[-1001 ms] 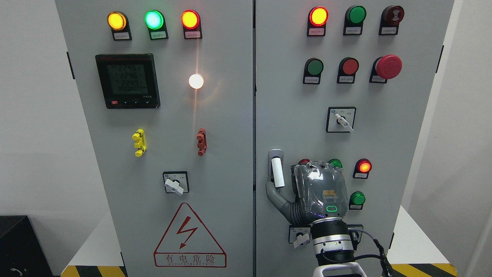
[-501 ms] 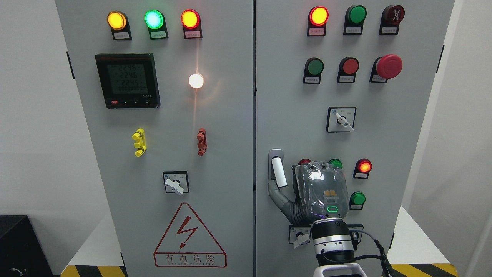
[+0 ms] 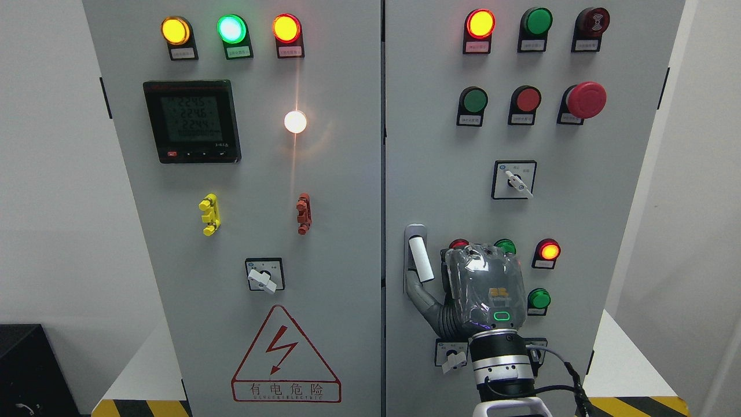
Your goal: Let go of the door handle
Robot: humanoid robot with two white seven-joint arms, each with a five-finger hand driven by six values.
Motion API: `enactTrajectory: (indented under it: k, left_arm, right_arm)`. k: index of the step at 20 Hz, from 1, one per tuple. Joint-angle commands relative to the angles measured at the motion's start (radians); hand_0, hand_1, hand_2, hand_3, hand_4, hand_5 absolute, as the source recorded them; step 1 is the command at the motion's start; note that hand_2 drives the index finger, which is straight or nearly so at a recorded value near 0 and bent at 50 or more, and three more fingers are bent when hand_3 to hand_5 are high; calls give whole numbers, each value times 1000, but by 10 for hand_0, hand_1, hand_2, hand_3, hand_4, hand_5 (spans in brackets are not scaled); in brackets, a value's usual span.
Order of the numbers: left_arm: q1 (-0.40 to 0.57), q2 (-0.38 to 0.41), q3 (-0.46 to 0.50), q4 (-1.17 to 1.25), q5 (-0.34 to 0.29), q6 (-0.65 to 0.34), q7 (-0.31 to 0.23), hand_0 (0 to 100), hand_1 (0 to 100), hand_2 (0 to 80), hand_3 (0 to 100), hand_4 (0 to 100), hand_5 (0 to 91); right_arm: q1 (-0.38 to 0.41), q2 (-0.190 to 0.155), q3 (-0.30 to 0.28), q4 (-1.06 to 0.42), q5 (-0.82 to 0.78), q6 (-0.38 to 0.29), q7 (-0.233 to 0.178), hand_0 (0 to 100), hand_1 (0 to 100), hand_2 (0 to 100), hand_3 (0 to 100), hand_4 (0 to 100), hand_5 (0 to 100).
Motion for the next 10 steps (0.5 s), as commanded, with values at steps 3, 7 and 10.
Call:
enactTrajectory:
  k: [3, 7, 10]
  left_arm:
    - [-28, 0, 0, 29, 0, 0, 0, 120, 556, 0, 0, 0, 0]
    - [-28, 0, 0, 29, 0, 0, 0, 120, 556, 0, 0, 0, 0]
    - [-26, 0, 0, 29, 1, 0, 0, 120, 556, 0, 0, 0, 0]
  right_arm:
    - [3, 0, 0, -3, -2, -1, -7, 439, 379, 938, 1000, 1000, 1000]
    - [3, 0, 0, -5, -2, -1, -7, 453, 382, 938, 1000, 1000, 1000]
    - [3, 0, 0, -5, -2, -1, -9, 461, 384, 938, 1000, 1000, 1000]
